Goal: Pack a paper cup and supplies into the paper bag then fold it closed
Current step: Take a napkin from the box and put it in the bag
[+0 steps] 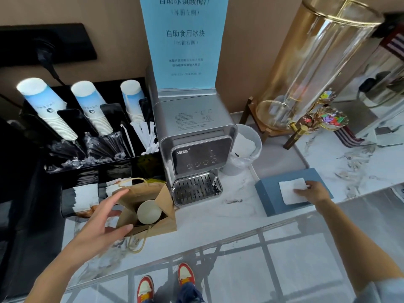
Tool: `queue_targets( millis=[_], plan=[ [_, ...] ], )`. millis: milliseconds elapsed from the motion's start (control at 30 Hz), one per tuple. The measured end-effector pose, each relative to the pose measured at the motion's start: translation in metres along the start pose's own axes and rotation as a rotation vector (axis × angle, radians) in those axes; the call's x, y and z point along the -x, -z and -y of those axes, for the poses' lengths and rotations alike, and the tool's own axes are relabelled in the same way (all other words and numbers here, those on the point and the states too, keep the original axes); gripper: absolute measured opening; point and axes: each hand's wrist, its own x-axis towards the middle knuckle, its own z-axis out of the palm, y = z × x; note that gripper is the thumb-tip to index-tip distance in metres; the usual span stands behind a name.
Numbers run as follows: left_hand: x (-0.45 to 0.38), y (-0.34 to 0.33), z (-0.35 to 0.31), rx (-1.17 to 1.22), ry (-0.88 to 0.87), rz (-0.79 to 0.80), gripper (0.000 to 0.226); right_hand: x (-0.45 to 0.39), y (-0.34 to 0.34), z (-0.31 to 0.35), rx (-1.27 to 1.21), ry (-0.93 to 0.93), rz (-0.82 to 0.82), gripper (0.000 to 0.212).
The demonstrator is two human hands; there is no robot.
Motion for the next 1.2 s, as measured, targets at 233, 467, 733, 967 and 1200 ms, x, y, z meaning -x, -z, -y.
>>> queue_targets(
  millis=[233, 467, 733, 967, 1200],
  plan=[
    [0.002, 0.006, 0.000, -0.014, -0.037, 0.045, 0.082, 0.098, 0.002, 0.048, -0.485, -0.069, 0.261, 0.034],
    [0.002, 0.009, 0.005, -0.061, -0.062, 0.070, 0.084, 0.223, -0.041, 0.121, -0.721, 0.017, 0.507, 0.011],
    [-0.008, 0.009, 0.008, -0.097, -0.099, 0.121, 0.096, 0.346, -0.094, 0.203, -0.413, 0.375, 0.828, 0.022],
    [-0.017, 0.004, 0.013, -0.073, -0.100, 0.189, 0.102, 0.359, -0.187, 0.239, 0.586, 0.713, 0.602, 0.021],
    [-0.016, 0.003, 0.022, -0.045, -0.136, 0.222, 0.106, 0.333, -0.256, 0.239, 0.926, 0.553, 0.543, 0.039]
  ],
)
